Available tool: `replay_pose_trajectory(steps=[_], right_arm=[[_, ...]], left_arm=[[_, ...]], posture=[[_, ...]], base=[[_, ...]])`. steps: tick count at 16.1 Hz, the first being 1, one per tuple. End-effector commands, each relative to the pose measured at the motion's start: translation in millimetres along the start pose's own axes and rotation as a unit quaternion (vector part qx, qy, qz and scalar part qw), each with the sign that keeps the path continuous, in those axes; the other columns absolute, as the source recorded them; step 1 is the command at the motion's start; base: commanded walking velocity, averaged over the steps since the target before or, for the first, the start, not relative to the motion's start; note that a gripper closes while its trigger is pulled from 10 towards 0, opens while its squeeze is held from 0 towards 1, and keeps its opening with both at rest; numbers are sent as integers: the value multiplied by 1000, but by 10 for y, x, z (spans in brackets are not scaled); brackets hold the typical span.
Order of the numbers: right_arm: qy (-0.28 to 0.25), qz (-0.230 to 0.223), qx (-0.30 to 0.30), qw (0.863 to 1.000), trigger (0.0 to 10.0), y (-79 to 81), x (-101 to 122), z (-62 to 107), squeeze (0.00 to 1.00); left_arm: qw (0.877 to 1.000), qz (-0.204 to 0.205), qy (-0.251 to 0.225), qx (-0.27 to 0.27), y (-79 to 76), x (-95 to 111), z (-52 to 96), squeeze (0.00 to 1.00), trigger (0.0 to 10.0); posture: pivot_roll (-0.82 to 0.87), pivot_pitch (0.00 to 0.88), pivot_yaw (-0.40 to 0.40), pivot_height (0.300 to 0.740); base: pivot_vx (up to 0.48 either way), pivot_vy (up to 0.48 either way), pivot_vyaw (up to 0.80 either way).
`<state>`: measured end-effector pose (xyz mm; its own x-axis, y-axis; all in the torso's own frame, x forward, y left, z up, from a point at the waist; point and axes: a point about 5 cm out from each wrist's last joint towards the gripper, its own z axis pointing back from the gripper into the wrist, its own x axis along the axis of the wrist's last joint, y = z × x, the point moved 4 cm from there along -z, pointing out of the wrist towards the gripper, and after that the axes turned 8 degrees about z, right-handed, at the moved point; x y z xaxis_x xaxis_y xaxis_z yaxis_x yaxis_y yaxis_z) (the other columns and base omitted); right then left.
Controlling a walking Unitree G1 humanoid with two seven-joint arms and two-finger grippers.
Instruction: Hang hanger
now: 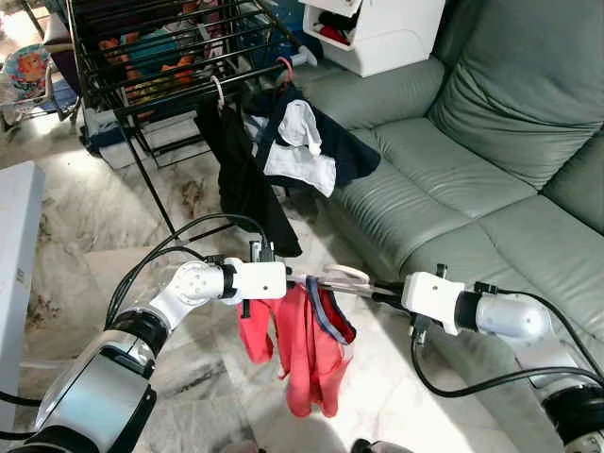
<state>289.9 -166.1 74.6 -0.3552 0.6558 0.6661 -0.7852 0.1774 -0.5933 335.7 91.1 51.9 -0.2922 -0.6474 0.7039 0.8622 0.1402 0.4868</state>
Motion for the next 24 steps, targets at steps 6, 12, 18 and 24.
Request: replay_pose_trajectory(steps=[6,12,18,24], right_arm=[[-69,-37,-18,997,10000,-141,262,-123,1000],[-174,-152,-76,970,10000,-456,583,-147,1000],[-235,-224,-72,943,10000,-545,720,-3,1000],[-199,-243,-277,908,10000,-985,518,165,1000]], left_arm=[[999,32,20,19,33,-137,85,0,0],[993,99,30,47,-65,-306,135,0,0],[981,159,55,101,32,-435,179,0,0],[938,273,26,209,287,-456,232,0,0]], posture=[[-66,0,82,740],[-65,0,70,740],[-72,0,74,740],[-76,0,72,740]], base=[[0,0,0],[0,0,0],[0,0,0],[0,0,0]])
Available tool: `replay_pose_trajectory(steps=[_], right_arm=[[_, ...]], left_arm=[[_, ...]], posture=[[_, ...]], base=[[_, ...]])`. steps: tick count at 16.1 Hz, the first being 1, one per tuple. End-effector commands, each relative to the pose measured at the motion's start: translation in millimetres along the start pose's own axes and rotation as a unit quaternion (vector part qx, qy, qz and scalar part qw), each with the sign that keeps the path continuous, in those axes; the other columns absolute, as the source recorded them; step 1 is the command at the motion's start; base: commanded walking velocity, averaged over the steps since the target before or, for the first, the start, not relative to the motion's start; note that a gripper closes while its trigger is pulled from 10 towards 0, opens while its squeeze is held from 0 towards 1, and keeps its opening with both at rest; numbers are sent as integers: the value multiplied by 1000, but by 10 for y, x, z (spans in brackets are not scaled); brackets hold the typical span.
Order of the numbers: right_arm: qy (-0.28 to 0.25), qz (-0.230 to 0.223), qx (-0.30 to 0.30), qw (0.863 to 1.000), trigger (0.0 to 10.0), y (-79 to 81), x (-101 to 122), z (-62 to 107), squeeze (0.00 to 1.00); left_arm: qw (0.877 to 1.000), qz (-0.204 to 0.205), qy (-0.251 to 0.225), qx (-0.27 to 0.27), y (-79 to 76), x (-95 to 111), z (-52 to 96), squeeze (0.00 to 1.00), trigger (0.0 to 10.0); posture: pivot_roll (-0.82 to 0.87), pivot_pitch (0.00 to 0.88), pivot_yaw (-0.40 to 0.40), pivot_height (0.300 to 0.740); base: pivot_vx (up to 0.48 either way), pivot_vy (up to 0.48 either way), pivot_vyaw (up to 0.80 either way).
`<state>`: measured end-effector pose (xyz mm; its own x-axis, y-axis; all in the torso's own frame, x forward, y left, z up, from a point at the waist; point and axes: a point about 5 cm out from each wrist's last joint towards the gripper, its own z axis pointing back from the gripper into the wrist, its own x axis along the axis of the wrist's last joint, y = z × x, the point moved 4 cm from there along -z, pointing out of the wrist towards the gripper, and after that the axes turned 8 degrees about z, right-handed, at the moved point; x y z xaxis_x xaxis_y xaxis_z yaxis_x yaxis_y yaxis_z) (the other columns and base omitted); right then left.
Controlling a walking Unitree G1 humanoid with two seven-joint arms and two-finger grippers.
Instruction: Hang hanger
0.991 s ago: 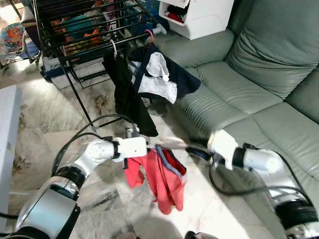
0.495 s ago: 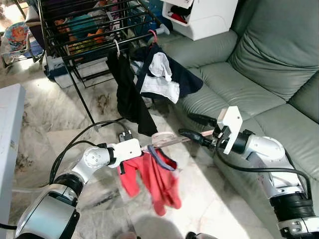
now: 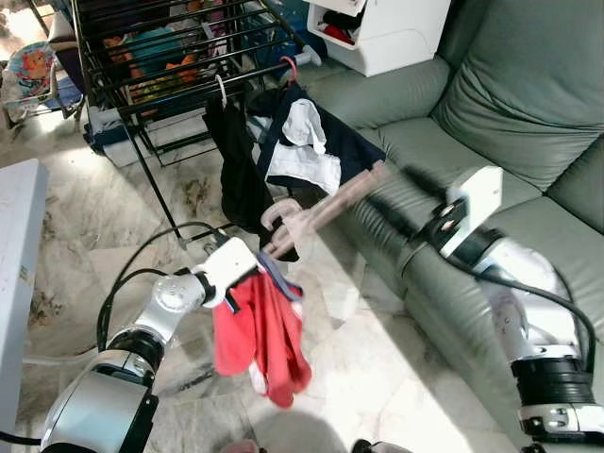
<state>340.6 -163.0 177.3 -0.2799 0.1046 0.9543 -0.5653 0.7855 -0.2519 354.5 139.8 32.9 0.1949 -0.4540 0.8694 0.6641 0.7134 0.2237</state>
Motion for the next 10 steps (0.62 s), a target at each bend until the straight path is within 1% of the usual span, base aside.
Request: replay_pose_trajectory(steps=[1,2,3,5,7,8,9,10], right_arm=[[4,-4,-7,1000,10000,23,-40,16,1000],[11,-5,-2,1000,10000,60,-83,48,1000],[24,-11,1,1000,10000,115,-158,90,1000],[54,-17,-28,998,10000,116,-313,139,1000],[70,-23,-49,996,10000,123,-409,145,1000],[78,-38,-38,996,10000,210,-479,129,1000],[84,-48,-28,995,10000,260,-522,126,898],[91,-53,-20,994,10000,300,-563,129,631]], left_arm=[[999,16,-22,21,120,136,-4,0,0],[999,26,-36,20,119,188,-12,0,0],[998,17,-63,11,115,311,-17,0,0],[993,-28,-113,-19,88,572,-6,0,0],[986,-66,-145,-53,52,796,15,0,0],[977,-92,-173,-80,13,1005,36,0,0],[973,-101,-185,-91,-9,1094,45,0,0],[970,-107,-193,-99,-26,1161,52,0,0]], posture=[[-76,0,72,740],[-78,0,74,740],[-78,0,74,740],[-63,0,76,740],[-57,0,78,740],[-46,0,83,740],[-46,0,83,740],[-43,0,84,740]], base=[[0,0,0],[0,0,0],[0,0,0],[0,0,0],[0,0,0],[0,0,0],[0,0,0],[0,0,0]])
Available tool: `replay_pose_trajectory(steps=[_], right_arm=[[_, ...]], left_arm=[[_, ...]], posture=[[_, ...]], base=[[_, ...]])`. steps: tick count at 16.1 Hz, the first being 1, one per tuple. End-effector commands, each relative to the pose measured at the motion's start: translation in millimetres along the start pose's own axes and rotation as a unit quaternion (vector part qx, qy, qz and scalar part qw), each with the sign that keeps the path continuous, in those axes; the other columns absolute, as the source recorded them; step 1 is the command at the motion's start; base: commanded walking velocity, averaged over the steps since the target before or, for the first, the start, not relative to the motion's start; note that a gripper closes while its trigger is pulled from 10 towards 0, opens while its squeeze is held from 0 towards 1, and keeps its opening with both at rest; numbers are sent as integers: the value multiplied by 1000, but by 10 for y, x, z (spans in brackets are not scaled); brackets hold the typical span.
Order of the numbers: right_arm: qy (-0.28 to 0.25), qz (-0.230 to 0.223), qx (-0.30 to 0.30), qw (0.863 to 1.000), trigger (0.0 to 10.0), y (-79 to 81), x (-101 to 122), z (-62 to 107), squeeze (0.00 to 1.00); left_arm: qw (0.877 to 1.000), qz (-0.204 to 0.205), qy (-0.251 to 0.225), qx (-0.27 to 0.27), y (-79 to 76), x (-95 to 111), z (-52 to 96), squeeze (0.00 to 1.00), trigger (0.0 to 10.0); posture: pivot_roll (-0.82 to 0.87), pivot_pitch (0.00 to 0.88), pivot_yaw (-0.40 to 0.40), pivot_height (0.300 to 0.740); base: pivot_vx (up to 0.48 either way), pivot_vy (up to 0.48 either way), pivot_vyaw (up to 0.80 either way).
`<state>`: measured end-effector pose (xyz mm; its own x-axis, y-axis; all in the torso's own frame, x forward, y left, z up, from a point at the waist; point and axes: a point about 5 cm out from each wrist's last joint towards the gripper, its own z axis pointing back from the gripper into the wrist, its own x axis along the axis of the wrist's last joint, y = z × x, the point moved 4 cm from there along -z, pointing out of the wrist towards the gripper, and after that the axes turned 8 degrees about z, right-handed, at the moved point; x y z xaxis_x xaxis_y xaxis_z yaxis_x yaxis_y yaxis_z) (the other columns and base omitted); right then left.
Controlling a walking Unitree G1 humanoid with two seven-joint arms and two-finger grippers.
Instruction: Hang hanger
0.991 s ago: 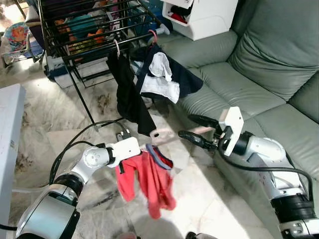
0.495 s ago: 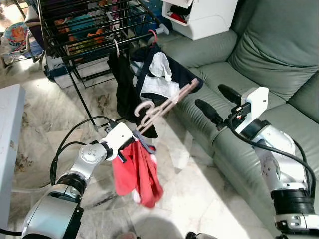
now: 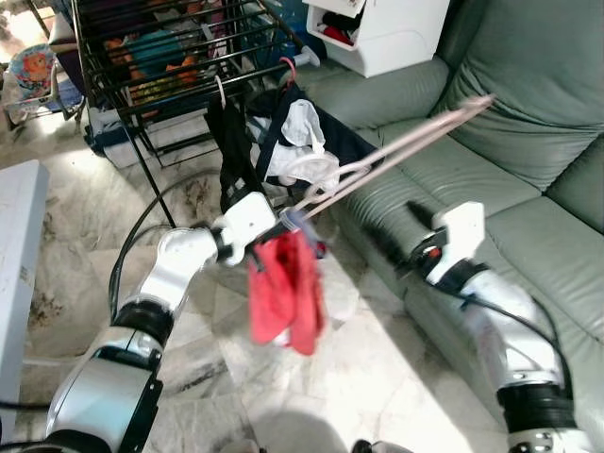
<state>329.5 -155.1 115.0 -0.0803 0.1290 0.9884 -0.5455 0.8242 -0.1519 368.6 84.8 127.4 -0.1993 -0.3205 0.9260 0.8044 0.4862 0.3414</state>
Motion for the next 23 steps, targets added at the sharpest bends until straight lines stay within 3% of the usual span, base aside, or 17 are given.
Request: replay_pose_trajectory(steps=[1,2,5,6,9,10,12,16,20,23], right_arm=[[29,-7,15,999,10000,74,-136,-6,122],[57,-9,22,998,10000,107,-275,16,0],[66,-17,18,998,10000,100,-324,27,0],[82,-19,16,996,10000,87,-396,39,0],[95,-18,18,995,10000,77,-467,50,0],[90,-20,19,996,10000,75,-453,47,0],[11,-46,4,999,10000,-3,-180,5,0],[-17,-58,-3,998,10000,-83,-81,16,0],[19,-60,0,998,10000,-74,-228,3,0],[87,-41,-4,995,10000,-62,-466,20,0]], left_arm=[[999,-15,-25,-16,44,191,-10,0,0],[997,-24,-46,-54,-37,340,-39,0,0],[995,-32,-60,-75,-97,422,-50,0,0],[992,-42,-86,-88,-140,582,-79,0,0],[986,-41,-120,-105,-187,809,-88,0,0],[986,-38,-122,-107,-192,826,-89,0,0],[986,-42,-106,-125,-303,740,-88,0,0],[986,-38,-92,-133,-378,689,-79,0,0],[981,-35,-130,-137,-443,910,-107,0,0],[976,-36,-161,-140,-454,1130,-85,0,0]], posture=[[-36,0,87,740],[-33,0,90,740],[-31,0,90,740],[-31,0,90,740],[-30,0,85,740],[-30,0,85,740],[-37,0,84,740],[-42,0,81,740],[-39,0,78,740],[-36,0,76,740]], base=[[0,0,0],[0,0,0],[0,0,0],[0,0,0],[0,0,0],[0,0,0],[0,0,0],[0,0,0],[0,0,0],[0,0,0]])
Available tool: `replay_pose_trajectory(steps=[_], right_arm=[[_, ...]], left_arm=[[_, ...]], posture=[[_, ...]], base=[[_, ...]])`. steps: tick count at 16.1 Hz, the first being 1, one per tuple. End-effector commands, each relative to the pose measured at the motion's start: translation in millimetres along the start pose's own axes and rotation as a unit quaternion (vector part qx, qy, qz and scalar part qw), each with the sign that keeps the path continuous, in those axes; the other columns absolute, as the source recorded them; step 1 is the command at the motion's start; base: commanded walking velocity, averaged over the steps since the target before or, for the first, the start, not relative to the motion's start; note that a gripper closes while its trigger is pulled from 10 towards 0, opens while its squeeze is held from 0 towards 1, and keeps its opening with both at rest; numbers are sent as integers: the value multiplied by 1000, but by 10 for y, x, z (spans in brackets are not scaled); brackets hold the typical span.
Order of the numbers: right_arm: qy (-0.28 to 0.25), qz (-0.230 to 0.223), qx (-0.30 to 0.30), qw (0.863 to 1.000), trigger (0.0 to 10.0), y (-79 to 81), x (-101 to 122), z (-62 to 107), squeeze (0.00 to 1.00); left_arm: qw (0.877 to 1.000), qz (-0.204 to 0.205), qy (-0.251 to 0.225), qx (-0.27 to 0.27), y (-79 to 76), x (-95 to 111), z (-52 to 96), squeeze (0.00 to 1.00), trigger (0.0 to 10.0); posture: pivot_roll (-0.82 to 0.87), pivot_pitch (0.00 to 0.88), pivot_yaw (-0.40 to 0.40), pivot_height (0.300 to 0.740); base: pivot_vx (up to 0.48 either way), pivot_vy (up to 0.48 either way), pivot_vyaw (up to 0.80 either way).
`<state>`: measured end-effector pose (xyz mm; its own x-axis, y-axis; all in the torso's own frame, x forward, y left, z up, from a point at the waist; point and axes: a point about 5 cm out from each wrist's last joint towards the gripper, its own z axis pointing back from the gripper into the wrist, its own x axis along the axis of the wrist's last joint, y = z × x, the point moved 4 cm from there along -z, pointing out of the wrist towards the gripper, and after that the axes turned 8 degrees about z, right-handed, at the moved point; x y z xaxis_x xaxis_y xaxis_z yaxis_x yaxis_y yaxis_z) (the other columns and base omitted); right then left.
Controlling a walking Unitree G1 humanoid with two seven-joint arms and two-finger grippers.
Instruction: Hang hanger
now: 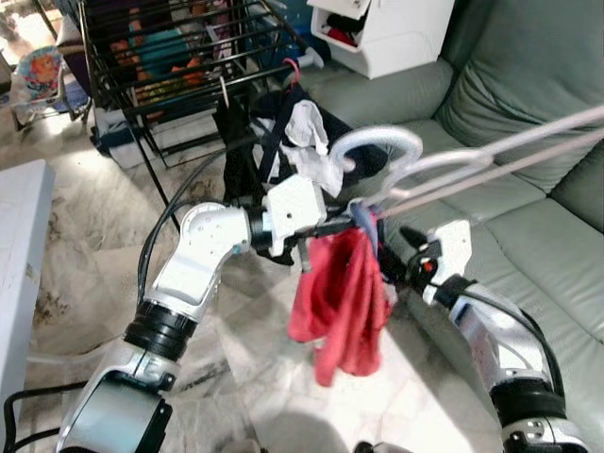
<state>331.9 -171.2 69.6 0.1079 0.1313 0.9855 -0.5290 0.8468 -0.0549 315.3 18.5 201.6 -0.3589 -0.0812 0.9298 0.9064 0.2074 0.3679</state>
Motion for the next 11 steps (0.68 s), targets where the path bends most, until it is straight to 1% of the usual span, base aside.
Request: replay_pose_trajectory(steps=[1,3,4,5,6,7,10,11], right_arm=[[44,2,-4,999,10000,-4,-117,-31,0],[90,-3,-19,996,10000,-61,-303,37,0],[128,-2,-44,991,4941,-160,-440,125,0],[146,4,-66,987,2078,-243,-498,183,0],[164,0,-99,982,0,-373,-554,275,0],[168,2,-122,978,0,-481,-557,363,0],[156,13,-135,978,0,-613,-465,483,0],[138,24,-152,978,0,-755,-341,558,0]], left_arm=[[999,-13,-30,7,57,214,-4,0,0],[999,-23,-36,13,101,304,2,0,0],[999,-25,-34,21,148,330,34,0,0],[999,-26,-31,26,172,331,57,0,0],[999,-25,-26,32,195,325,95,0,0],[999,-22,-19,40,222,294,142,0,0],[998,-22,8,58,278,156,260,0,0],[996,-13,39,75,318,-29,391,0,0]], posture=[[-32,0,71,740],[-32,0,71,740],[-34,0,68,740],[-34,0,68,740],[-39,1,69,740],[-39,1,69,740],[-46,4,69,740],[-56,5,71,740]], base=[[0,0,0],[0,0,0],[0,0,0],[0,0,0],[0,0,0],[0,0,0],[0,0,0],[0,0,0]])
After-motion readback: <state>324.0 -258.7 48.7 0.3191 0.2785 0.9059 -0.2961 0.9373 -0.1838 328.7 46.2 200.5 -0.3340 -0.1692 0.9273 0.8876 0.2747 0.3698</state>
